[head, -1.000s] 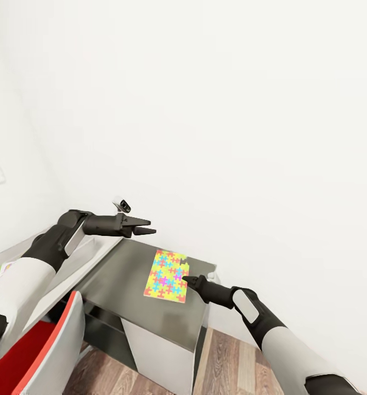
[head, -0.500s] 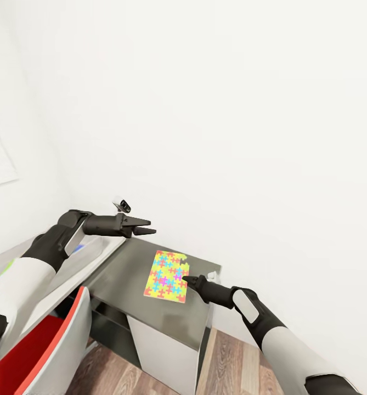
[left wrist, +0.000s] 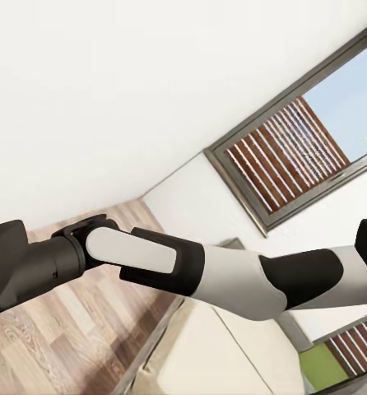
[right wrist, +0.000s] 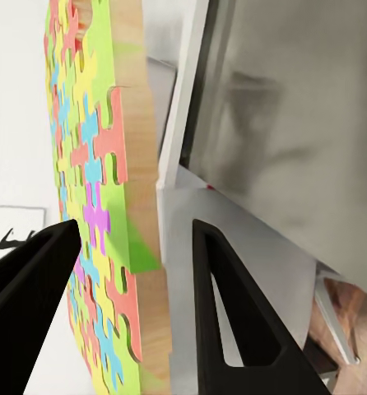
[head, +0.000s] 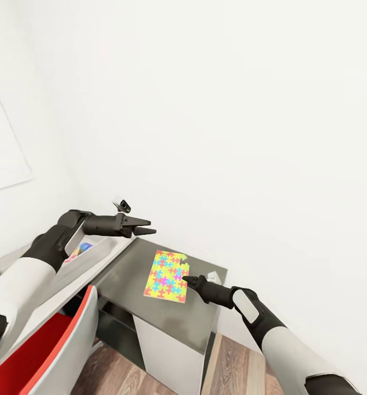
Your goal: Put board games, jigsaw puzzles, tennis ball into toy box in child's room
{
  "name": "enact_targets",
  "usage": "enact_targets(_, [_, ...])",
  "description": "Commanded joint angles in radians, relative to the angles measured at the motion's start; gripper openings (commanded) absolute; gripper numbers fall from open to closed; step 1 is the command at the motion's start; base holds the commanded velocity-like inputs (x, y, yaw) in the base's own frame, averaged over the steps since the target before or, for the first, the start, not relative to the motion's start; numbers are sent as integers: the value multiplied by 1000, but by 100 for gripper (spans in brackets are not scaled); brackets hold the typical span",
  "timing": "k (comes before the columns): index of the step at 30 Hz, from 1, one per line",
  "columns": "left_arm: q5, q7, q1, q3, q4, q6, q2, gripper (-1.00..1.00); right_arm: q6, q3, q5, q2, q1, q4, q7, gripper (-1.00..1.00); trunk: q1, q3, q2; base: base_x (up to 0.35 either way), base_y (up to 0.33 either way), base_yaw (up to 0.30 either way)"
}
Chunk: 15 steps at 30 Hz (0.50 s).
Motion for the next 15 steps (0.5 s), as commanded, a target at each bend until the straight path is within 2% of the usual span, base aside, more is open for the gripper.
enact_targets(1, [1, -5, -1, -4, 0, 10, 1, 100, 3, 1, -3, 0, -1, 0, 0, -100, 1, -1, -2, 0, 0, 80])
enact_targets(15, [2, -5, -1, -5, 0, 10, 1, 100, 3, 1, -3, 0, -1, 0, 0, -100, 1, 21, -2, 0, 0, 73])
